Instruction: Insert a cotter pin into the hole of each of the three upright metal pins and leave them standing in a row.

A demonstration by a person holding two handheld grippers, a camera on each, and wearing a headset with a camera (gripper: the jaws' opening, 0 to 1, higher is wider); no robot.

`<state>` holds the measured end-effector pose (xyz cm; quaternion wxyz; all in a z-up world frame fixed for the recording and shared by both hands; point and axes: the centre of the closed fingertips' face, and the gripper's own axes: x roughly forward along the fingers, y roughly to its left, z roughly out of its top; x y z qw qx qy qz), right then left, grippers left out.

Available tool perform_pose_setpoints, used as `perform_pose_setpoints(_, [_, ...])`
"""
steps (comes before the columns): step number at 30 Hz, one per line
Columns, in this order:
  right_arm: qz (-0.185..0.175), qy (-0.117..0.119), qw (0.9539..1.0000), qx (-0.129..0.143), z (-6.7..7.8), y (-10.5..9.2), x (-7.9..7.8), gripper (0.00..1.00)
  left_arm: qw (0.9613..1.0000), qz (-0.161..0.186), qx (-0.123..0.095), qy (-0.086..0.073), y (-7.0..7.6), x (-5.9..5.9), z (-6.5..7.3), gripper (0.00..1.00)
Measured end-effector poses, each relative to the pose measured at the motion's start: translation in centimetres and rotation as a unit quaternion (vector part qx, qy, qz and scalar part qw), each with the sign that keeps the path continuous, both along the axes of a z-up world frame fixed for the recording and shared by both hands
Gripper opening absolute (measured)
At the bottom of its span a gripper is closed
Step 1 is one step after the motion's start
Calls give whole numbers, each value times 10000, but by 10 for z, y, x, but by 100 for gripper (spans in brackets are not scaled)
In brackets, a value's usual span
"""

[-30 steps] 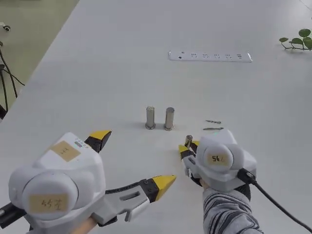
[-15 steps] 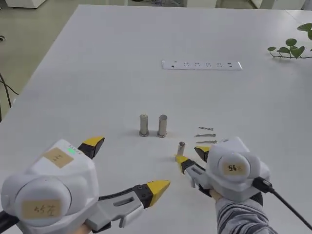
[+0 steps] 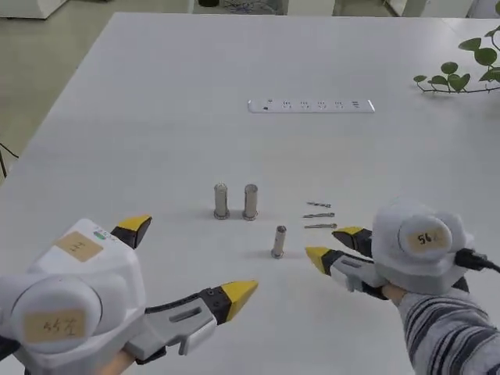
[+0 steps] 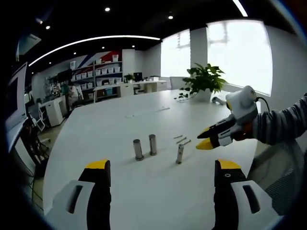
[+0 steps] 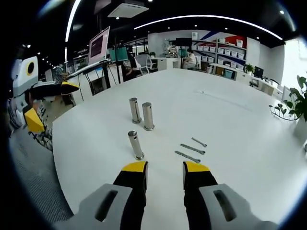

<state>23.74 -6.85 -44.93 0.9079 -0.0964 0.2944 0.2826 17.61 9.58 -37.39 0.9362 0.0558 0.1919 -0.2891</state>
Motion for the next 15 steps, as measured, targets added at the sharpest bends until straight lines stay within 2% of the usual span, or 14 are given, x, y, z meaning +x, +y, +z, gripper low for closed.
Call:
perform_pose_setpoints(2, [87,13,9999,-61,1,-5,8,25,10000,-3,6,19,0,1,-2,88])
perform_pose_setpoints(9, [398,389,9982,-205,-6,-14,26,25,10000,5,28,19,2,3,-2,88])
perform_pose_setpoints(15, [533,597,9962,-329,-8,-18,43,24,10000,51,33,13,4,6,-3,87])
